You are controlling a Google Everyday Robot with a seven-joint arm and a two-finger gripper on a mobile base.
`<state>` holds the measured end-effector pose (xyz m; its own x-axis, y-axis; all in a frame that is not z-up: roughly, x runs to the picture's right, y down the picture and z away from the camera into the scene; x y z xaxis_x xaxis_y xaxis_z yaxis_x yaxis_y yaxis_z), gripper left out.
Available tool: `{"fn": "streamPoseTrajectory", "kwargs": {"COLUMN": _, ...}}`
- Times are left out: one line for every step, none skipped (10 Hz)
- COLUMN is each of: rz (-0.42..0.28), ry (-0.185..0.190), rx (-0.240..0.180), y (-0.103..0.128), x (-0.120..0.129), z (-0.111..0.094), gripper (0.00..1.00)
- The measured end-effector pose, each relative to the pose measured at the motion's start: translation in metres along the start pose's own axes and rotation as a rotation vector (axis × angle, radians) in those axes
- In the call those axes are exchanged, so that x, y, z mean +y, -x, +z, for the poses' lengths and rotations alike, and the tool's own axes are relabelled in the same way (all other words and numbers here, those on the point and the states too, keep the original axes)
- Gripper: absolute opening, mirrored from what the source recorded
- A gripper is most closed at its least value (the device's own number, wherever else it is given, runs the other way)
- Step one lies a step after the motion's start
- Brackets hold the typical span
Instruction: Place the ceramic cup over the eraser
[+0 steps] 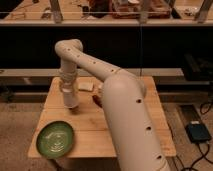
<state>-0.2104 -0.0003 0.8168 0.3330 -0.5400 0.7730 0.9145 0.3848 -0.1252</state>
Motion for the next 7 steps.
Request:
{"fn": "streamPoseTrajectory", "kwargs": {"rz": 0.006, "ry": 0.005, "rx": 0.0, "y": -0.003, "x": 0.006, "z": 0.003, "gripper": 0.7}}
{"fn": "streamPoseTrajectory", "kwargs": {"rz": 0.017, "ry": 0.005, "rx": -0.002, "y": -0.004, "x": 0.011, "z": 0.007, "gripper": 0.7}}
{"fn": "streamPoseTrajectory", "kwargs": {"rz": 0.022, "ry": 0.006, "rx": -0.003, "y": -0.003, "x": 0.017, "z": 0.005, "gripper": 0.7}}
{"fn": "streamPoseTrajectory", "kwargs": {"rz": 0.034, "ry": 0.008, "rx": -0.004, "y": 0.002, "x": 0.025, "z": -0.001, "gripper": 0.7}}
{"fn": "streamPoseTrajectory", "kwargs": {"rz": 0.049, "ry": 0.005, "rx": -0.005, "y": 0.004, "x": 0.031, "z": -0.011, "gripper": 0.67}}
{"fn": "streamPoseTrajectory", "kwargs": {"rz": 0.055, "ry": 0.013, "rx": -0.011, "y": 0.009, "x": 0.037, "z": -0.019, "gripper": 0.6}}
{"fn": "streamPoseTrajectory", "kwargs": {"rz": 0.067, "ry": 0.014, "rx": -0.019, "y": 0.017, "x": 0.049, "z": -0.033, "gripper": 0.48}}
